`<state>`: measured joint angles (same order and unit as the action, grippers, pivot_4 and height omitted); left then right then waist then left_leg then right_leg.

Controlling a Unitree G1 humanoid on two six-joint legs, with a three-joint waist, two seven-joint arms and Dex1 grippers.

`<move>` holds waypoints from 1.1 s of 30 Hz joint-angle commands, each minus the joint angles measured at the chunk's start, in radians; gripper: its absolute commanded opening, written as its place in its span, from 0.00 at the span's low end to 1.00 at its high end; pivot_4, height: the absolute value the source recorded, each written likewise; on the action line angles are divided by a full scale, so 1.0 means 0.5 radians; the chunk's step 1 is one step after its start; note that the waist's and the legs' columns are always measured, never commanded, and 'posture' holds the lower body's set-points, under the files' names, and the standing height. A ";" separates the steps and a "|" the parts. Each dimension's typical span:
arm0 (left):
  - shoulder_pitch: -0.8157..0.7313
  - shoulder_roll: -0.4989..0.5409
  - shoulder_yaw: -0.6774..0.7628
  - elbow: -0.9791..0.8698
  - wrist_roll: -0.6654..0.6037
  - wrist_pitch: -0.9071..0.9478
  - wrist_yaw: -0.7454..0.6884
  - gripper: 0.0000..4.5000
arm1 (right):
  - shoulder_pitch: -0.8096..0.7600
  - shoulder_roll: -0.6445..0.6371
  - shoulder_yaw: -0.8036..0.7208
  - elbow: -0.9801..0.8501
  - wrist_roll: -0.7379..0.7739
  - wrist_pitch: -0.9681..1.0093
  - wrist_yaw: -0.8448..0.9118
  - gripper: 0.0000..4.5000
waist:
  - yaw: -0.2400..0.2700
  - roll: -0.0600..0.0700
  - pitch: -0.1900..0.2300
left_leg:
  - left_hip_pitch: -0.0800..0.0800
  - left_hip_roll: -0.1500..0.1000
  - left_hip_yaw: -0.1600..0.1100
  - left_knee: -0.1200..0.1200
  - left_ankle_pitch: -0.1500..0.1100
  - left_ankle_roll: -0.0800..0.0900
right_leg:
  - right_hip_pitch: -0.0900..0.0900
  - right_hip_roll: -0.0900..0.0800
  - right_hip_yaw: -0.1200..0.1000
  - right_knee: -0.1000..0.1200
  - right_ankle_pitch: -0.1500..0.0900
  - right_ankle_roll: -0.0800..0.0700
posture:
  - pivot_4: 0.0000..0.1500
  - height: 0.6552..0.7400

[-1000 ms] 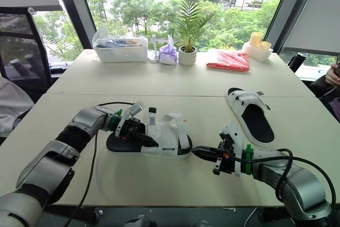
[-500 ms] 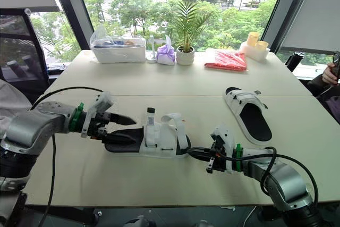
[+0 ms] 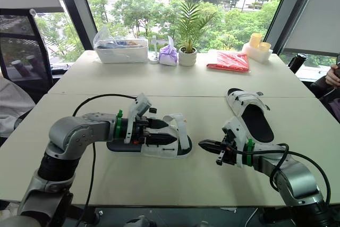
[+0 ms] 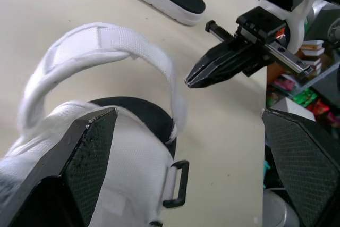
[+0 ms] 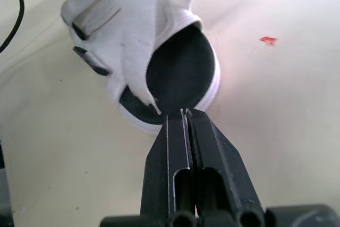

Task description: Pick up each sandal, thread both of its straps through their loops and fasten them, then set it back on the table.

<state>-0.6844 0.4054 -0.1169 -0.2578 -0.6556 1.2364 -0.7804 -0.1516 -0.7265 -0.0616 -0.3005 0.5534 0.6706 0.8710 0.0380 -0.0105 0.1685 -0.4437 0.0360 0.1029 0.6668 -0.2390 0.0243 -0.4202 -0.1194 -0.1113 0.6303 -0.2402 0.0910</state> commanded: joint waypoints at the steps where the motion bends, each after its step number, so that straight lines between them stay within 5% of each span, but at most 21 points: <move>1: -0.088 -0.097 -0.066 0.141 0.026 -0.112 0.011 0.99 | 0.010 -0.002 -0.073 -0.089 0.025 -0.007 -0.034 0.00 | 0.003 0.000 0.000 | 0.000 0.000 0.000 0.000 0.000 0.000 | 0.000 0.000 0.000 0.000 0.000 0.000 | 1.00 1.00; 5: -0.163 -0.220 -0.126 0.344 0.096 -0.216 0.042 0.99 | 0.028 0.015 -0.076 -0.112 0.031 -0.007 -0.071 0.00 | 0.003 0.000 0.000 | 0.000 -0.001 0.000 0.001 0.000 0.000 | 0.001 0.000 0.000 0.000 0.000 0.000 | 1.00 1.00; 7: -0.215 -0.304 -0.170 0.509 0.183 -0.310 0.098 0.87 | 0.039 0.028 -0.080 -0.127 0.034 -0.009 -0.096 0.00 | 0.004 0.000 0.000 | 0.000 -0.001 0.000 0.001 0.000 0.000 | 0.001 0.000 0.000 0.000 0.000 0.000 | 1.00 1.00; 15: -0.279 -0.409 -0.195 0.620 0.264 -0.430 0.097 0.01 | 0.106 0.038 -0.103 -0.193 0.053 0.001 -0.150 0.00 | 0.001 0.000 0.000 | 0.000 -0.001 0.000 0.000 0.000 0.000 | 0.000 0.000 0.000 0.000 0.000 0.000 | 1.00 1.00; 23: -0.478 -0.232 0.086 0.734 -0.116 0.088 -0.143 0.01 | 0.073 0.087 -0.017 -0.164 0.037 0.008 -0.158 0.00 | -0.002 0.001 -0.001 | 0.000 -0.001 -0.001 0.001 0.000 0.000 | 0.000 0.000 0.000 0.001 0.000 0.000 | 1.00 1.00; 33: -0.561 -0.108 0.151 1.052 -0.183 0.195 -0.334 0.01 | -0.051 0.198 0.148 -0.058 -0.019 -0.011 -0.163 0.00 | -0.001 0.000 0.000 | 0.000 -0.001 0.000 0.001 0.001 -0.002 | 0.001 0.000 0.000 0.000 0.000 0.000 | 1.00 1.00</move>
<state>-0.9565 0.3499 -0.0457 0.2866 -0.7333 1.3464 -0.9313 -0.1651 -0.6338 0.0179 -0.3203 0.5477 0.6791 0.7906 0.0375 -0.0105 0.1685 -0.4439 0.0354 0.1029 0.6674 -0.2367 0.0207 -0.4199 -0.1194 -0.1115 0.6304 -0.2401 0.0911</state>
